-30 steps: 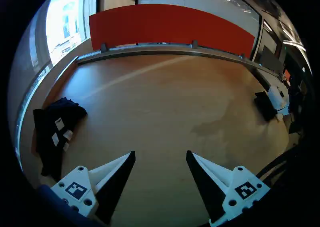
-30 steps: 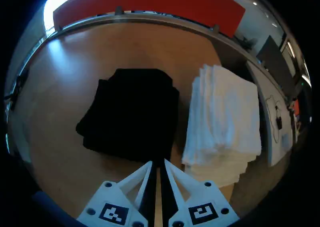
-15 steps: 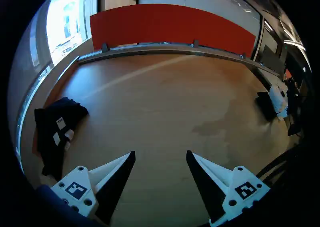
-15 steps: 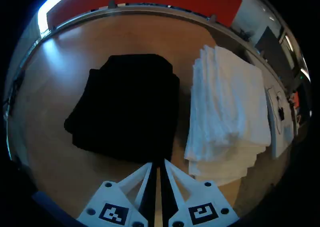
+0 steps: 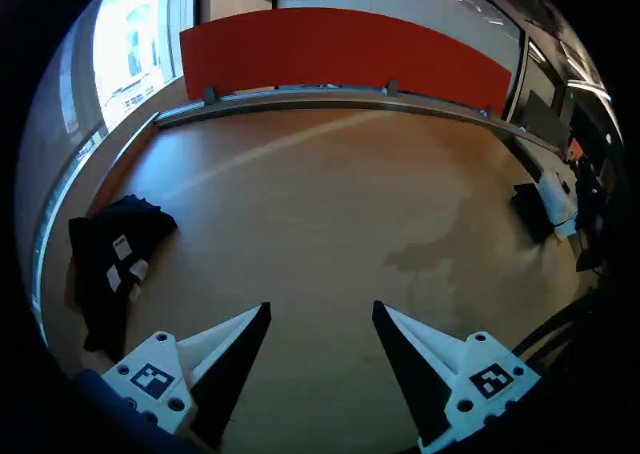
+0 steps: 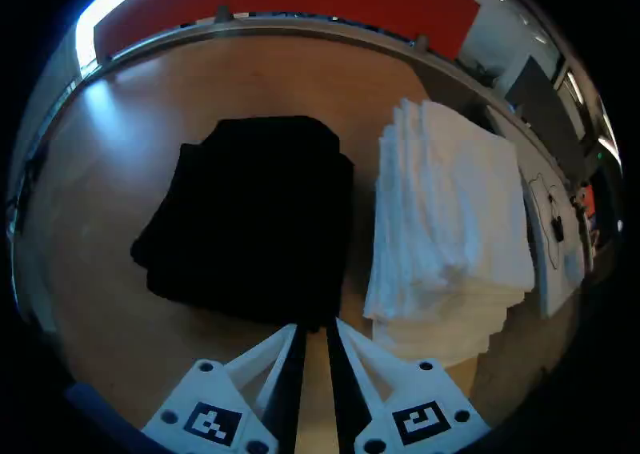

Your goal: Fold towel

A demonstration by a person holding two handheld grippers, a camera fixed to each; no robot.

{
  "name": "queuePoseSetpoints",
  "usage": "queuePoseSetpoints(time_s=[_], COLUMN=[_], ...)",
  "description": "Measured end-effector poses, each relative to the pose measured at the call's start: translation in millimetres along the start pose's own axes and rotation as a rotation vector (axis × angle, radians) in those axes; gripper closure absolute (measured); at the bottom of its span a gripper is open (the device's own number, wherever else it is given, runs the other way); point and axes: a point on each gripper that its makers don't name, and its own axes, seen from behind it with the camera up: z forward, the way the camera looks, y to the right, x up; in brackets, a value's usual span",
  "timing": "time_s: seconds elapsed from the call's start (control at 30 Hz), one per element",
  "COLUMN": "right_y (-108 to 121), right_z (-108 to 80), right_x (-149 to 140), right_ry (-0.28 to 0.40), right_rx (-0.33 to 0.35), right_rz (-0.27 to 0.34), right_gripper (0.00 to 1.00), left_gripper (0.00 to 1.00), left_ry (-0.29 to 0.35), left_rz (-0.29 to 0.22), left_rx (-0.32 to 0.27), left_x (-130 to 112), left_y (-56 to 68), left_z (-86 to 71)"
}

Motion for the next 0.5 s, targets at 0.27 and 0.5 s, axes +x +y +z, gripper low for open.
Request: queuePoseSetpoints(time_s=[0.27, 0.5], right_y=[0, -3], right_z=[-11.7, -20.2], right_x=[2, 8], right_ry=[0.023, 0.057], right_rx=[-0.002, -0.002], right_rz=[-0.001, -0.004], right_gripper=[0.73, 0.27], left_gripper=[0.06, 0.06], left_ry=[0.006, 0.014], left_rz=[0.003, 0.003], left_rx=[-0.005, -0.012], left_x=[3, 6], left_y=[0.5, 0.9], left_z=[0.7, -0.7])
